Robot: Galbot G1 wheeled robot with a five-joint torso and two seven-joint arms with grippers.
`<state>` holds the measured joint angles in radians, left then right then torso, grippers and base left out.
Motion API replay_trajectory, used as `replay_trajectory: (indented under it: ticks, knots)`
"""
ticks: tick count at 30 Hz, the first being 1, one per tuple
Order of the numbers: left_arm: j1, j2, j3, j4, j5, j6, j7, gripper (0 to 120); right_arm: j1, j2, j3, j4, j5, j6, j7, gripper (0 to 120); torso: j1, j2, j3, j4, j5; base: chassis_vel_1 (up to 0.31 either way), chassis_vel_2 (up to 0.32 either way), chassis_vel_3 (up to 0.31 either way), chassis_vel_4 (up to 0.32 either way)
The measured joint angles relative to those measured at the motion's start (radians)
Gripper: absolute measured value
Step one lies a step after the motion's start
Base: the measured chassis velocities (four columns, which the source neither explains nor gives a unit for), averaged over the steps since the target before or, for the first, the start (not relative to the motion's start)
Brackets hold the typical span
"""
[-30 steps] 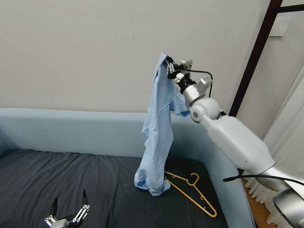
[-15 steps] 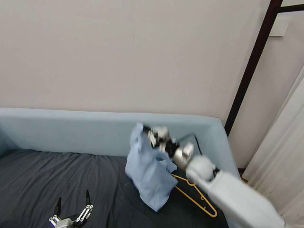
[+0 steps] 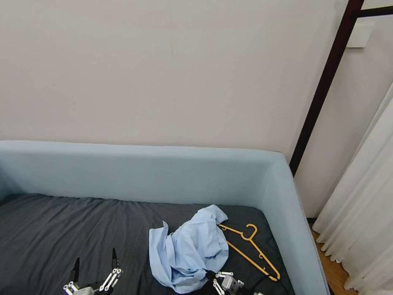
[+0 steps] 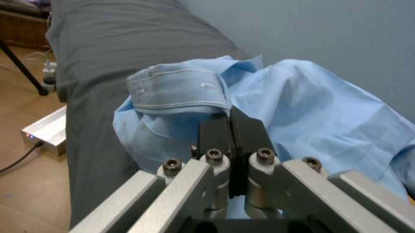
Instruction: Pick up the clothes from the sofa and hang them on the clothes hanger.
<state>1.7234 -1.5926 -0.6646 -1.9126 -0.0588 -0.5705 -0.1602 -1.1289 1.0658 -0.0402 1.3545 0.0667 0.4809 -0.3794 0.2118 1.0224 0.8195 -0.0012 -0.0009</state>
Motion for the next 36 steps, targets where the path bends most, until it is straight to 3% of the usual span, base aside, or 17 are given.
replay_trajectory:
  ticks: [5,24,30,32,36]
  knots:
    - [-0.041,0.017,-0.054,0.047,0.005,0.035,-0.008,100,-0.024,0.001,0.013,0.006,-0.009,0.009,0.009,10,0.0,0.0,0.0,-0.0002,0.0001,0.0,0.0,0.0,0.0]
    - [-0.104,0.072,-0.093,0.158,-0.002,0.055,-0.005,100,0.063,-0.149,0.037,0.059,0.012,0.02,0.079,81,0.0,0.0,0.0,-0.0001,0.0001,0.0,0.0,0.0,0.0]
    - [-0.125,0.083,-0.097,0.175,-0.018,0.059,-0.004,100,0.067,-0.232,0.051,0.05,-0.05,0.068,-0.079,98,0.0,0.0,0.0,-0.0003,0.0001,0.0,0.0,0.0,0.0]
    - [-0.132,0.087,-0.098,0.18,-0.023,0.06,-0.004,100,0.068,-0.246,0.09,0.033,-0.101,0.089,-0.189,100,0.0,0.0,0.0,-0.0004,0.0001,0.0,0.0,0.0,0.0]
    - [-0.137,0.09,-0.099,0.185,-0.026,0.06,-0.004,100,0.079,-0.256,0.117,0.014,-0.144,0.107,-0.284,100,0.0,0.0,0.0,-0.0004,0.0003,0.0,0.0,0.0,0.0]
